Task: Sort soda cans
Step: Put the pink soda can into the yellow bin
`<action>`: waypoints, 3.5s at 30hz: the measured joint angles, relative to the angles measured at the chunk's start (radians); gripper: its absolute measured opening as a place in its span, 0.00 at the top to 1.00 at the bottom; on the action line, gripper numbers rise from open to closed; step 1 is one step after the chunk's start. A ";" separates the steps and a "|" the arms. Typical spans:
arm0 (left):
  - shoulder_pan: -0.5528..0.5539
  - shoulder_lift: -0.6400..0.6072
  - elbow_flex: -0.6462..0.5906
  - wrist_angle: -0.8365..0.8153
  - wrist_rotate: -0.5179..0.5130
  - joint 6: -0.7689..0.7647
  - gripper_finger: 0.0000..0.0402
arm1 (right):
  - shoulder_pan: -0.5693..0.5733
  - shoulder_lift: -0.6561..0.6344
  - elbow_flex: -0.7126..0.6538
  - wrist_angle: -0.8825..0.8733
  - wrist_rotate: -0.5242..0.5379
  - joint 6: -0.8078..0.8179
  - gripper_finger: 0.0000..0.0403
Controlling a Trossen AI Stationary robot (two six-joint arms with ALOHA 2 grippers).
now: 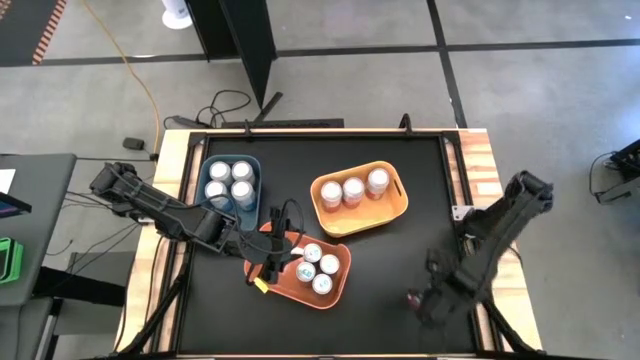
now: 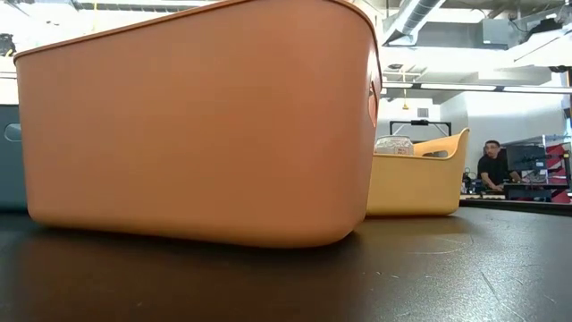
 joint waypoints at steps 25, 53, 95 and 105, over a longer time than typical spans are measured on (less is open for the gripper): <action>-0.055 -0.069 0.000 -0.134 -0.037 -0.082 0.32 | -0.835 -0.068 0.197 -0.063 0.148 -0.942 0.23; -0.073 -0.069 0.000 -0.154 -0.037 -0.069 0.32 | -0.910 -0.069 -0.207 0.259 0.120 -0.856 0.23; -0.073 -0.068 0.000 -0.154 -0.035 -0.086 0.32 | -0.978 -0.069 -0.315 0.404 0.117 -0.757 0.03; -0.072 -0.068 0.000 -0.153 -0.035 -0.090 0.32 | -0.955 -0.069 -0.288 0.368 0.121 -0.758 0.04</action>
